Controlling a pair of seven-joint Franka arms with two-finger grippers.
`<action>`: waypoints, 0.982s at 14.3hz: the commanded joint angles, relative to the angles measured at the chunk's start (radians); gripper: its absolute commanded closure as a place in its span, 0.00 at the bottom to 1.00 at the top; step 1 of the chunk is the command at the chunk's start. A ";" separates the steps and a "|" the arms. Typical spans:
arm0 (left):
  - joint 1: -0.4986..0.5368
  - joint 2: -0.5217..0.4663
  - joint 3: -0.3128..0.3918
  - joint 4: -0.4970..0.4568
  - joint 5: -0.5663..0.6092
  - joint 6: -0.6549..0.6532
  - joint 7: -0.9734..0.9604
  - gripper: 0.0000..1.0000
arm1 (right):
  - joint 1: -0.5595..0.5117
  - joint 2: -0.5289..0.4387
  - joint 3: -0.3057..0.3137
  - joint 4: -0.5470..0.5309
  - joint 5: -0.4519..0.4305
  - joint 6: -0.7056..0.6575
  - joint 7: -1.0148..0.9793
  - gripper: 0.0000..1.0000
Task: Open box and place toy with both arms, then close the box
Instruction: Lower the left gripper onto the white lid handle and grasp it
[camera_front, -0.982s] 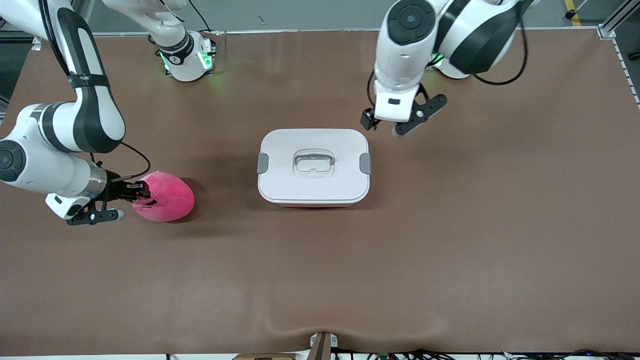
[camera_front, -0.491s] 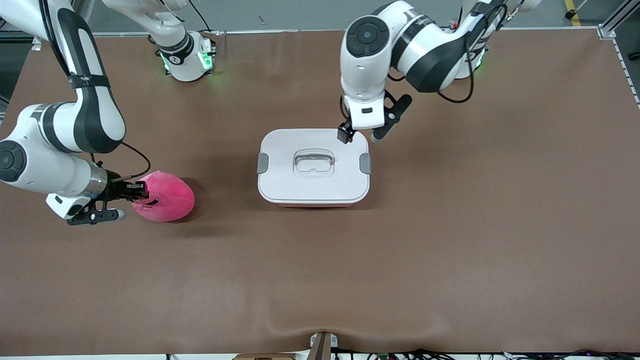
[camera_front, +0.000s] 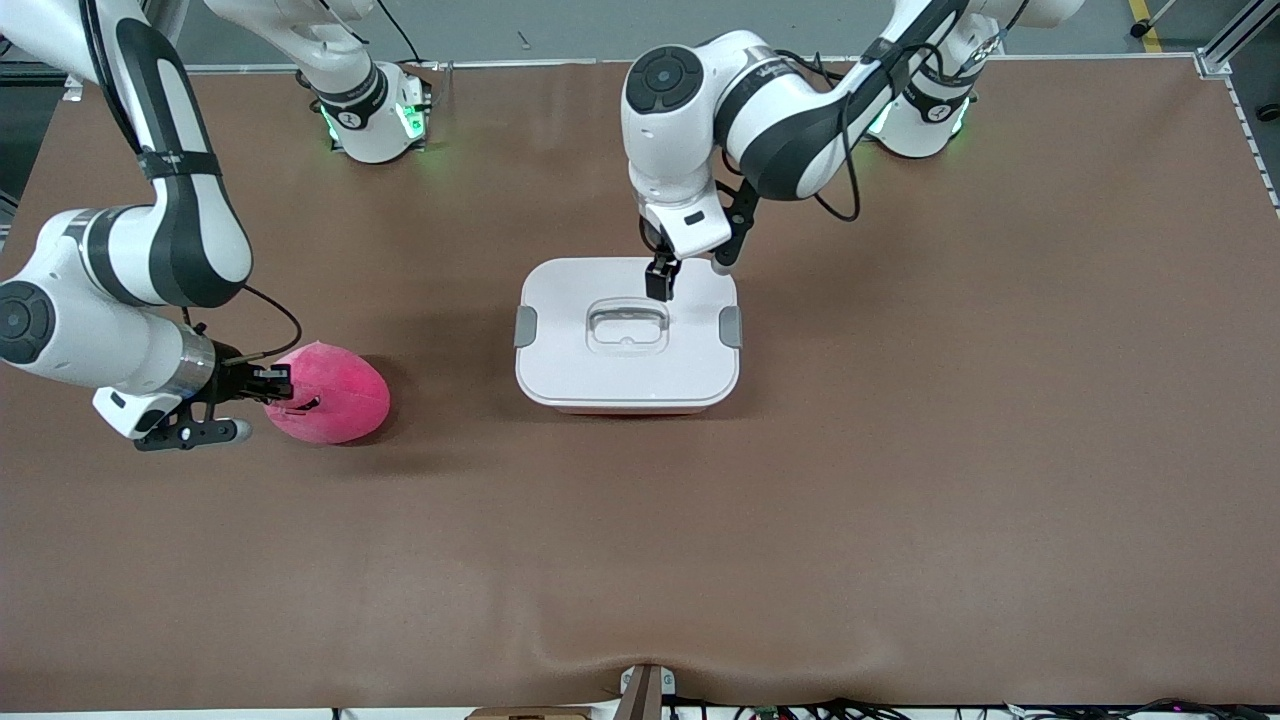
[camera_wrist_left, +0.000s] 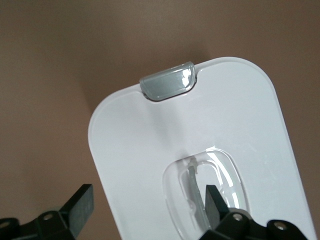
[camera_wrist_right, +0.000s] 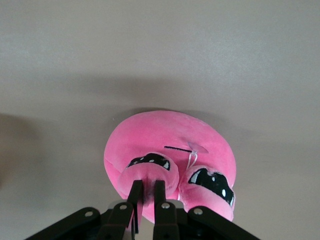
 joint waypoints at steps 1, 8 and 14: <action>-0.036 0.046 -0.002 0.021 0.093 0.034 -0.155 0.02 | 0.002 -0.010 -0.002 -0.005 -0.001 0.006 0.002 1.00; -0.078 0.138 0.008 0.081 0.165 0.061 -0.356 0.09 | 0.005 -0.036 -0.001 0.032 -0.001 -0.046 -0.012 1.00; -0.078 0.155 0.006 0.081 0.224 0.147 -0.490 0.09 | 0.008 -0.041 0.001 0.151 0.002 -0.188 -0.001 1.00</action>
